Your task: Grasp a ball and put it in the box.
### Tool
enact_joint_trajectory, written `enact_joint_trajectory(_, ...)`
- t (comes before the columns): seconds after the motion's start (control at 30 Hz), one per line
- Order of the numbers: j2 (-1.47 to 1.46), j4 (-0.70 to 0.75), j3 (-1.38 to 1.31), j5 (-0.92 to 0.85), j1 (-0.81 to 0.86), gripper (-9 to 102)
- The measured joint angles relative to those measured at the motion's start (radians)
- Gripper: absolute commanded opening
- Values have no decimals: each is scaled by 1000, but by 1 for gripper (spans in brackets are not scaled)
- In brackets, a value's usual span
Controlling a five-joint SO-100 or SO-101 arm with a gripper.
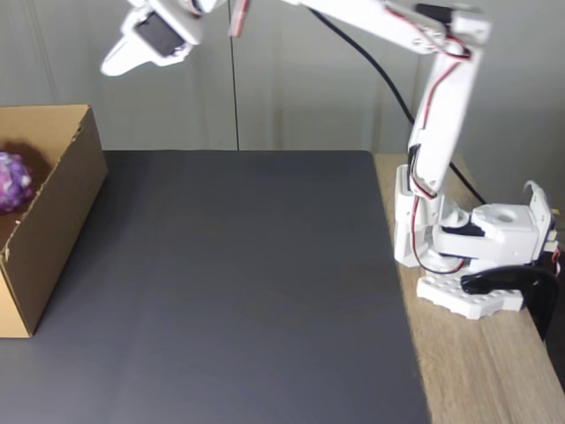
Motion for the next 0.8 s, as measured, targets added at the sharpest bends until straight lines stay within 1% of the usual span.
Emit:
enact_joint_trajectory(0.17,287,-140,356,-5,18,5)
enact_joint_trajectory(0.3,492,-261,621,-6,15,6)
enact_joint_trajectory(0.4,618,-325,798,-12,17,7)
enact_joint_trajectory(0.57,753,-370,991,-12,17,6)
enact_joint_trajectory(0.8,834,-377,1127,-15,8,5)
